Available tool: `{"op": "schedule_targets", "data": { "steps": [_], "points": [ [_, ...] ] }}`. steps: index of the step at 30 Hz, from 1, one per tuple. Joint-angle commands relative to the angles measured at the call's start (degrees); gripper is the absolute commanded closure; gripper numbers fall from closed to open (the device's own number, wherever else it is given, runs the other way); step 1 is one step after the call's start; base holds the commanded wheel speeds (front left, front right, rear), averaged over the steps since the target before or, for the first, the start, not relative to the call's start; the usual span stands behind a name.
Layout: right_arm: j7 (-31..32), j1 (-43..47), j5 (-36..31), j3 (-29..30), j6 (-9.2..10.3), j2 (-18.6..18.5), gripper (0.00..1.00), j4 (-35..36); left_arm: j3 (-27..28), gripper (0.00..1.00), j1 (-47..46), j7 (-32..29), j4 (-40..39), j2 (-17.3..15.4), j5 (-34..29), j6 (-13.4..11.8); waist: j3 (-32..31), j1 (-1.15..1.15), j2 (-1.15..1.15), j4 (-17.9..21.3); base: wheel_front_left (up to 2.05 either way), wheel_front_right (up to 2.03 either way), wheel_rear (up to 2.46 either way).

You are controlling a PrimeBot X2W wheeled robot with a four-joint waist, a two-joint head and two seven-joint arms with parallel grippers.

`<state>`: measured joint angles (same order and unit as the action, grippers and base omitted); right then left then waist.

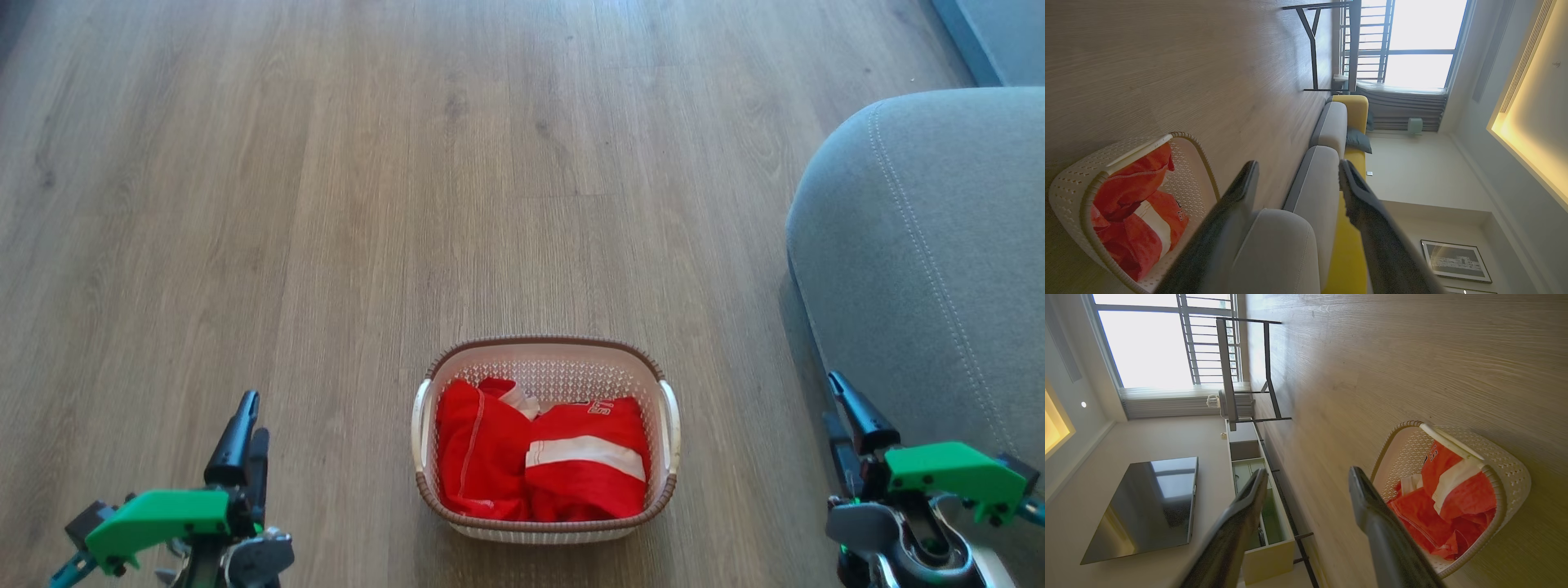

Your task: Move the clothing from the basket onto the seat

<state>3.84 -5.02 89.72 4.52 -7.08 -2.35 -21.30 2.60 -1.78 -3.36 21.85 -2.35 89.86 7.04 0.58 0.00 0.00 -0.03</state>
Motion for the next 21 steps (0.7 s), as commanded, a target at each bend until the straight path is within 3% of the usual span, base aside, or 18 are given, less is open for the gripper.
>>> {"op": "schedule_targets", "data": {
  "steps": [1,21],
  "points": [
    [-0.80,-3.40,-0.60,-0.58,-0.07,-1.30,0.00,1.75,0.18,0.00,-3.42,0.62,-1.32,-1.02,-0.94,0.08,0.03,0.00,0.00,0.00,0.00,0.00,0.00],
    [-4.83,-8.30,-12.36,-5.59,-0.14,-3.47,0.00,0.34,-0.71,0.00,-7.17,4.23,-0.42,-1.96,-14.20,0.15,0.71,0.00,0.00,-0.09,0.00,0.00,0.00]
  ]
}}
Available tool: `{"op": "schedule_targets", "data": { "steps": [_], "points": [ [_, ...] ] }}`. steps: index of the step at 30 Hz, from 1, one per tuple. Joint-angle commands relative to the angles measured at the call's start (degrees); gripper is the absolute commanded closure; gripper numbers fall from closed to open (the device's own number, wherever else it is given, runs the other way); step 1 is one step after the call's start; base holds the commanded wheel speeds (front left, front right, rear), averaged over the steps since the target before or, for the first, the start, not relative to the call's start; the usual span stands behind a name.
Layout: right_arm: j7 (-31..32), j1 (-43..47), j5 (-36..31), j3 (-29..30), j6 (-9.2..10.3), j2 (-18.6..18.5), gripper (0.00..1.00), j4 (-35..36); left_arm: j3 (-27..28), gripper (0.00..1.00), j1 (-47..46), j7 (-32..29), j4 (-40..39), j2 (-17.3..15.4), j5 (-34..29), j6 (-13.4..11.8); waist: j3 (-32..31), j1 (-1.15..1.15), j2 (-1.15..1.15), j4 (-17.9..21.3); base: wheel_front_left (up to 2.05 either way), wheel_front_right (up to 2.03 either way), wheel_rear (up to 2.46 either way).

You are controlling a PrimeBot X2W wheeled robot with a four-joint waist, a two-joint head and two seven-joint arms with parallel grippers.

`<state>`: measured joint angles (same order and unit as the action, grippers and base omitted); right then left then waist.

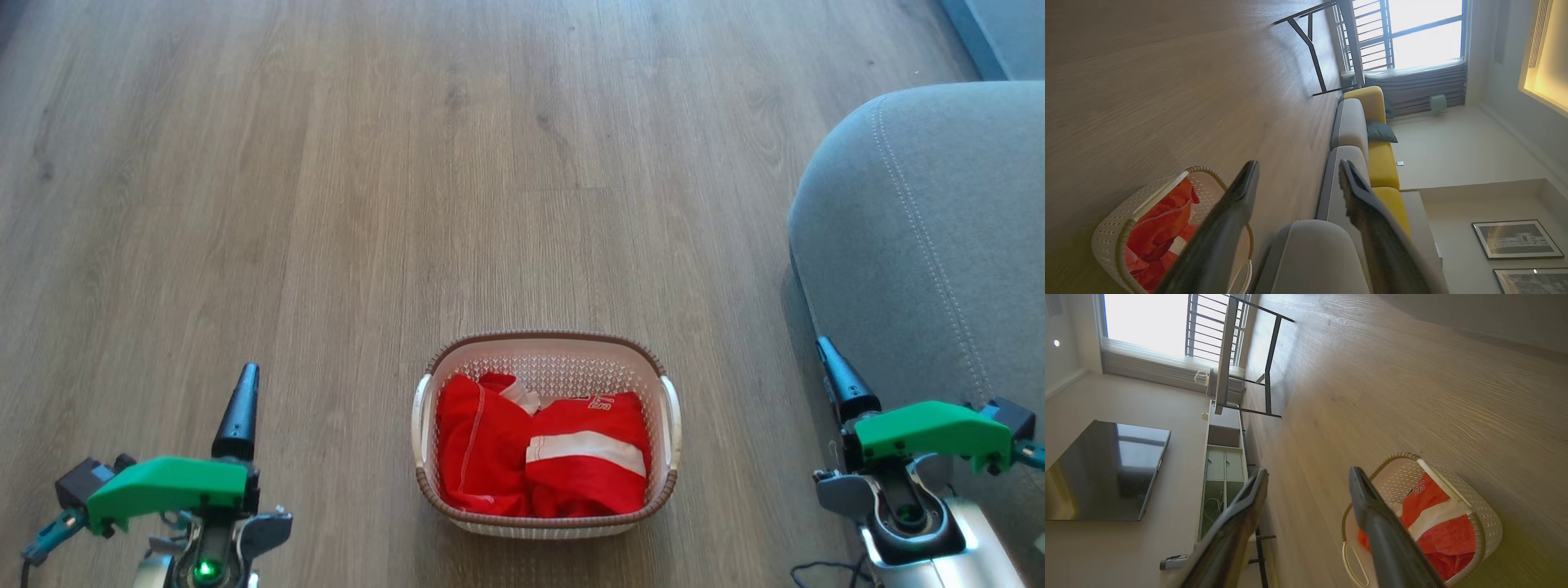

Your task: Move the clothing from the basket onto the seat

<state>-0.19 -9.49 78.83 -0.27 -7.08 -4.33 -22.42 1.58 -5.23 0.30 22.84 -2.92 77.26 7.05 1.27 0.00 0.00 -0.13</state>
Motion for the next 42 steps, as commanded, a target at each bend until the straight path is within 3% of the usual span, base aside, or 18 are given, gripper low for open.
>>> {"op": "schedule_targets", "data": {
  "steps": [1,42],
  "points": [
    [-0.97,-4.05,-2.25,-1.04,-0.14,-1.53,0.00,1.42,0.23,0.00,-3.88,0.74,-1.37,-1.44,-2.52,0.14,0.05,0.00,0.00,0.00,0.00,0.00,0.00],
    [-7.70,-11.72,-32.16,-9.07,-0.27,-3.54,0.00,-2.71,-2.07,0.00,-9.26,7.53,-0.12,-2.59,-37.83,0.29,1.21,0.00,0.00,-0.46,0.00,0.00,0.00]
  ]
}}
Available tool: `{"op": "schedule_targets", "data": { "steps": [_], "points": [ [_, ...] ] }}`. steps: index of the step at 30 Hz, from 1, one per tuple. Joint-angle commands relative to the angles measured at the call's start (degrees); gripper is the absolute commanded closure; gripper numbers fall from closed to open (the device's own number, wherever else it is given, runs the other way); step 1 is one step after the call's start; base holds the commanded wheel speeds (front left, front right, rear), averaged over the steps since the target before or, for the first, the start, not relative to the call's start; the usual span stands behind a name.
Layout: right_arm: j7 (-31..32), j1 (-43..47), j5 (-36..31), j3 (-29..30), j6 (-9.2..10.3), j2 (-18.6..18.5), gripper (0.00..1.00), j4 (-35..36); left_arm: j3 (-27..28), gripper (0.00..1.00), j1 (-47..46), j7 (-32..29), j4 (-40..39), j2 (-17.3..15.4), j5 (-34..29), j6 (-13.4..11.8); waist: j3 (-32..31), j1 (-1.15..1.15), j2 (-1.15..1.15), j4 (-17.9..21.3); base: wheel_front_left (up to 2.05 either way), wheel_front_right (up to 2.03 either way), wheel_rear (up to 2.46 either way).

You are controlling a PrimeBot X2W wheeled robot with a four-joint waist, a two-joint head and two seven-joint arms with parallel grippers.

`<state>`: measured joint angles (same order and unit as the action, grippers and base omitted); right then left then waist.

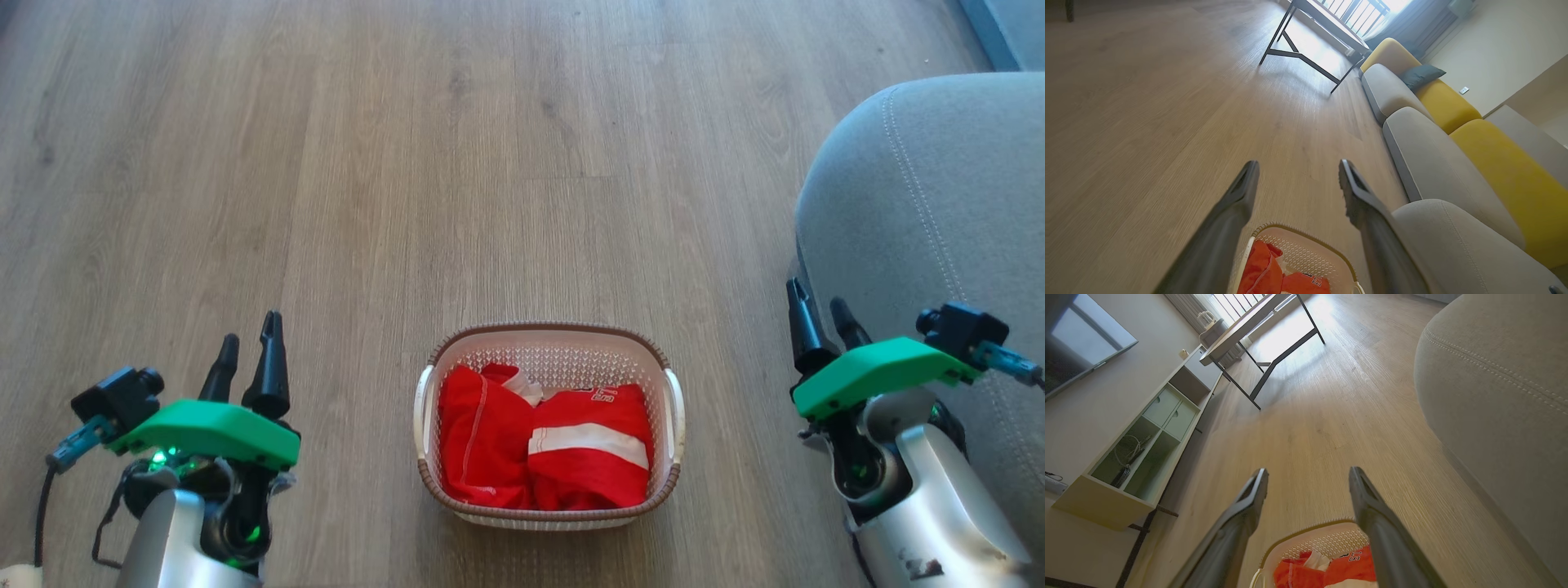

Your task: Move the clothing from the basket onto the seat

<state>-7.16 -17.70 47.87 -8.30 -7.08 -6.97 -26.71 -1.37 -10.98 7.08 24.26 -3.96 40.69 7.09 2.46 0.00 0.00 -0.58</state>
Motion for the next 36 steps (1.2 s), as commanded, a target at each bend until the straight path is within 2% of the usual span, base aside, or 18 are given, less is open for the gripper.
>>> {"op": "schedule_targets", "data": {
  "steps": [1,36],
  "points": [
    [-0.90,-3.70,-1.84,-1.17,-0.27,-0.94,0.00,1.47,0.82,0.00,-3.64,0.92,-1.51,-1.57,-2.05,0.25,0.07,0.00,0.00,-0.01,0.00,0.00,0.00],
    [-6.62,-9.92,-22.21,-6.59,-0.38,-2.79,0.00,-1.96,0.94,0.00,-8.21,6.69,1.71,-1.72,-27.69,0.37,0.52,0.00,0.00,-0.24,0.00,0.00,0.00]
  ]
}}
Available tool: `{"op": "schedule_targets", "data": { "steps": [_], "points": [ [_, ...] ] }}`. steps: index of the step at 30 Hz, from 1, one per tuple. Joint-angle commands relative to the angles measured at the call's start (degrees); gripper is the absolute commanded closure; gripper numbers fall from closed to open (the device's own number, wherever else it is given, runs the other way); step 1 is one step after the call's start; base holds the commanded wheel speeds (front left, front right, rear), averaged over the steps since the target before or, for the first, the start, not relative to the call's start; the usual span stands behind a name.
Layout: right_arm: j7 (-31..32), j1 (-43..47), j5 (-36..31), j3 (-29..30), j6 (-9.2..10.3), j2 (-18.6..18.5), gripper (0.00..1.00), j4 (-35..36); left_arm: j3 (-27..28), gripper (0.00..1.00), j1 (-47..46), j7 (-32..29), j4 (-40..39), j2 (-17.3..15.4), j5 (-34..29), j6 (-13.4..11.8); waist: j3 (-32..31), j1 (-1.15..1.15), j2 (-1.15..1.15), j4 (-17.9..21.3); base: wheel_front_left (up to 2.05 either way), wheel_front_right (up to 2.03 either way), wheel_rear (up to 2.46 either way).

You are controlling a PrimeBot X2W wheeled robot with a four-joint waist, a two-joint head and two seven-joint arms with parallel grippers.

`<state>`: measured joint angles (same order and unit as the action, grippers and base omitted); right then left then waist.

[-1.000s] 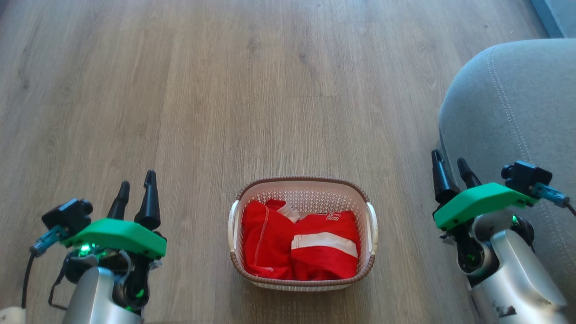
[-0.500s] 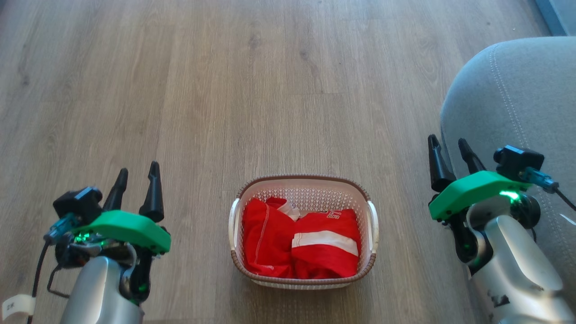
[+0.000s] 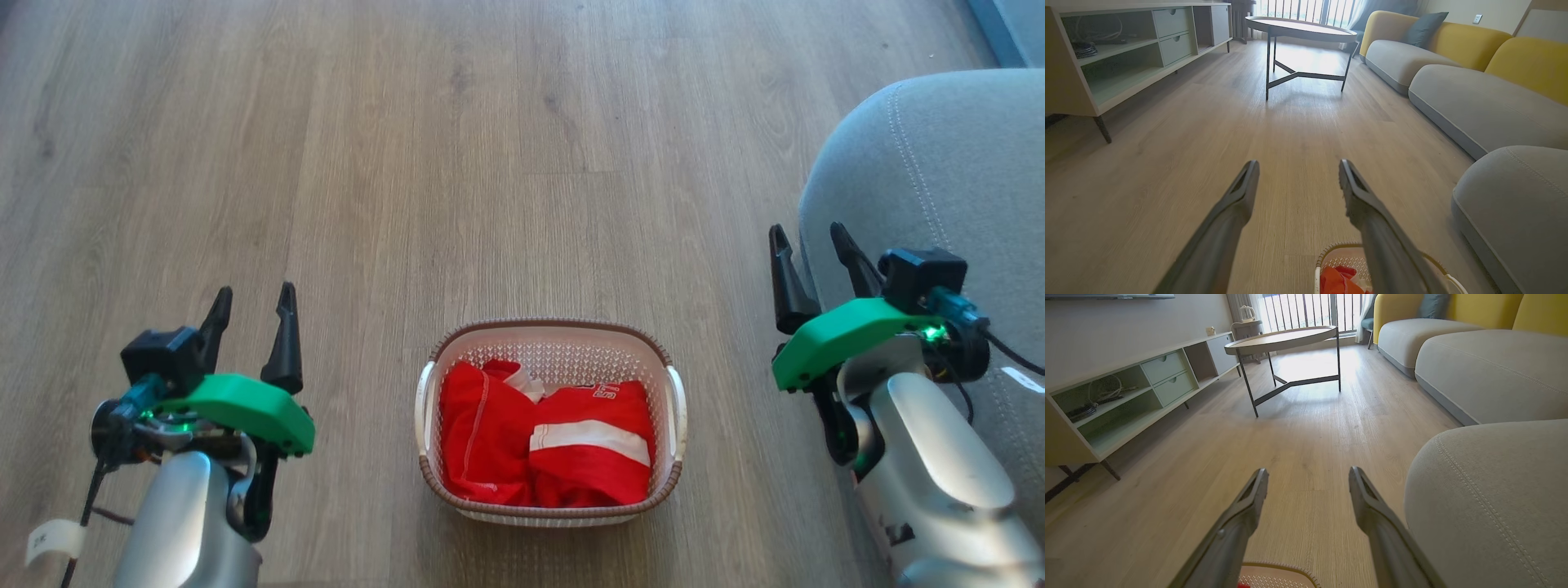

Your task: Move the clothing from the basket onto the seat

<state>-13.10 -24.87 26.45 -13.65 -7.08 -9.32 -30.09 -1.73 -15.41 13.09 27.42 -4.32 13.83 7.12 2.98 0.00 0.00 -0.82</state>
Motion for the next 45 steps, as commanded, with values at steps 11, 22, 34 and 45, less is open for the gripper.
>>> {"op": "schedule_targets", "data": {
  "steps": [11,22,34,45],
  "points": [
    [-1.90,-3.58,-5.21,-1.26,-0.41,-0.75,0.00,1.03,2.58,0.00,-4.59,1.91,-0.87,-1.04,-5.94,0.36,0.19,0.00,0.00,-0.10,0.00,0.00,0.00],
    [-1.90,-3.32,-5.72,0.09,-0.41,-0.36,0.00,1.51,5.23,0.00,-4.68,1.91,-0.41,-0.06,-6.64,0.36,0.29,0.00,0.00,-0.12,0.00,0.00,0.00],
    [-1.90,-4.79,-5.90,1.26,-0.41,-0.28,0.00,4.65,4.77,0.00,-5.56,1.91,-0.53,0.70,-4.87,0.36,4.68,0.00,0.00,0.09,0.00,0.00,0.00],
    [-1.90,-8.20,-6.72,2.98,-0.41,-0.58,0.00,9.12,1.96,0.00,-8.55,1.91,-0.80,1.29,-2.83,0.36,14.29,0.00,0.00,0.45,0.00,0.00,0.00]
  ]
}}
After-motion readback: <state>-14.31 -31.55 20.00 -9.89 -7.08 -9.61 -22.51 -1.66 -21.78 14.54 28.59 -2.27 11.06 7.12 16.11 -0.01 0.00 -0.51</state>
